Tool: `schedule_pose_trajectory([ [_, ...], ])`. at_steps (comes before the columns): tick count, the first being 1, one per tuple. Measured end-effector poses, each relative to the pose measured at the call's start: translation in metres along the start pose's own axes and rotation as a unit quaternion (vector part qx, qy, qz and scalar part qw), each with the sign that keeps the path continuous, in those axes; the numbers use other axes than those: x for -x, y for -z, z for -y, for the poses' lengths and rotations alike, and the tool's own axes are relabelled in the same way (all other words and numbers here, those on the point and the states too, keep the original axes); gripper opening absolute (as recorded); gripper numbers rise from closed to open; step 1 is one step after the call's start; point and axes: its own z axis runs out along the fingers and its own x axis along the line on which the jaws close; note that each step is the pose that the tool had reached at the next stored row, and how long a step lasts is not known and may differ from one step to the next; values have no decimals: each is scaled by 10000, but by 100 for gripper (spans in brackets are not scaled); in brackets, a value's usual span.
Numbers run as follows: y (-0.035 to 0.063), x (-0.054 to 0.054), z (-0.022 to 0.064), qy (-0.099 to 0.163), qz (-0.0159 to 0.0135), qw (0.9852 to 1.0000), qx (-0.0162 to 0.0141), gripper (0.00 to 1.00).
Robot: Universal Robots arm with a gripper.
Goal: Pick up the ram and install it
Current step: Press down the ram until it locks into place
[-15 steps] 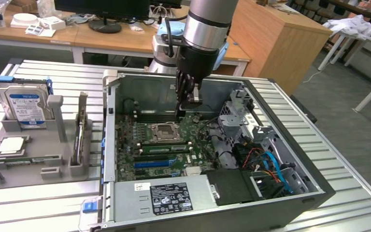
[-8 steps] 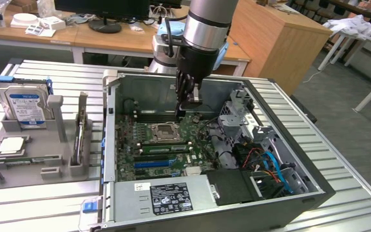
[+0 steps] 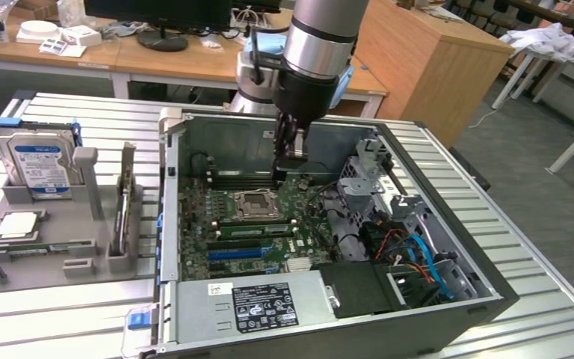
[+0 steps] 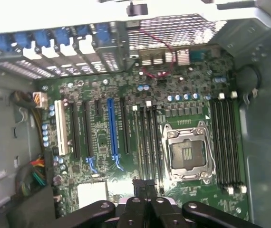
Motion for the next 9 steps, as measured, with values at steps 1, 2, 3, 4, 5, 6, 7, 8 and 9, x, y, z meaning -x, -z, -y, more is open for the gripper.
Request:
schedule_pose_trajectory([
  [1, -1, 0, 0, -98, 3, 10000, 1, 11],
  [2, -2, 0, 0, -188, 6, 9998, 2, 11],
  [3, -2, 0, 0, -278, 9, 9996, 4, 11],
  [4, -2, 0, 0, -367, 12, 9993, 5, 11],
  [5, -3, 0, 0, -457, 14, 9990, 6, 11],
  [6, -4, 0, 0, -547, 18, 9985, 7, 11],
  [7, -5, 0, 0, -645, 21, 9979, 8, 11],
  [8, -6, 0, 0, -732, 24, 9973, 9, 11],
  [9, -6, 0, 0, -824, 26, 9966, 10, 11],
])
